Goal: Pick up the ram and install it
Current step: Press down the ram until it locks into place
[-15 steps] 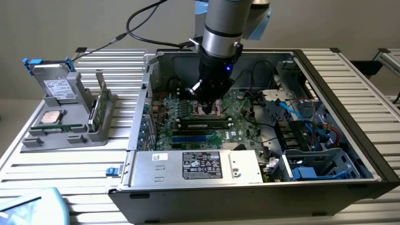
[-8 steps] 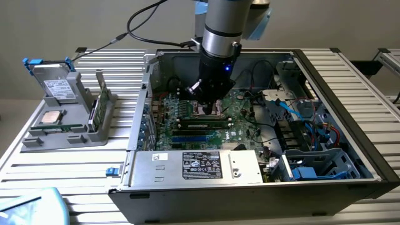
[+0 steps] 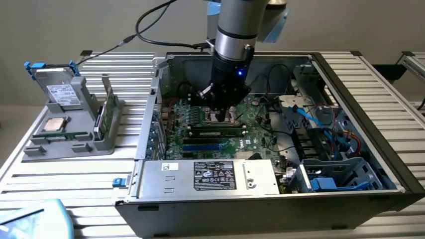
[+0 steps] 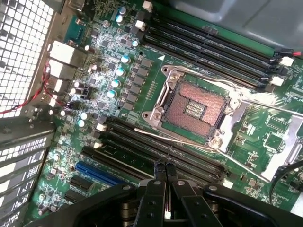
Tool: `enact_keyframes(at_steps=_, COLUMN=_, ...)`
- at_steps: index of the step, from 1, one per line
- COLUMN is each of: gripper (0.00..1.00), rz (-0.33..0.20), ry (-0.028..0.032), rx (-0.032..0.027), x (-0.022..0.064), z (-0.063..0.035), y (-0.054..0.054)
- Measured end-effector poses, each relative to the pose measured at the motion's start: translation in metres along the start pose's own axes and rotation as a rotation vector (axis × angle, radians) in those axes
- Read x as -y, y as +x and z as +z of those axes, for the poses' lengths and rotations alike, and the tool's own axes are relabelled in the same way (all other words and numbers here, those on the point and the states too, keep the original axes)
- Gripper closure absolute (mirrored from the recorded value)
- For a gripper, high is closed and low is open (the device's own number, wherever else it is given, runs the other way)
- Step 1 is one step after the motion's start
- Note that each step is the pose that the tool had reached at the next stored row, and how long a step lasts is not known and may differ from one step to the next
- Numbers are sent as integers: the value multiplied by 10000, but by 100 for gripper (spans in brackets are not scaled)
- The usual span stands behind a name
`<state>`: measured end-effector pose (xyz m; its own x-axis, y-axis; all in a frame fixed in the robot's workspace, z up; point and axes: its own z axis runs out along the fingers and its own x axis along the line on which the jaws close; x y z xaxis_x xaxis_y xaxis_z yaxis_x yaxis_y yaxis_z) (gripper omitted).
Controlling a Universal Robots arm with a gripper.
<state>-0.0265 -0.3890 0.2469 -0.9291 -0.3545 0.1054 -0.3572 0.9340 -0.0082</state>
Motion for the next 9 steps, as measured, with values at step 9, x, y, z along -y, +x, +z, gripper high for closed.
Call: enact_keyframes(at_steps=9, gripper=90, rz=1051, ry=-2, rx=-5, x=0, z=0, y=0)
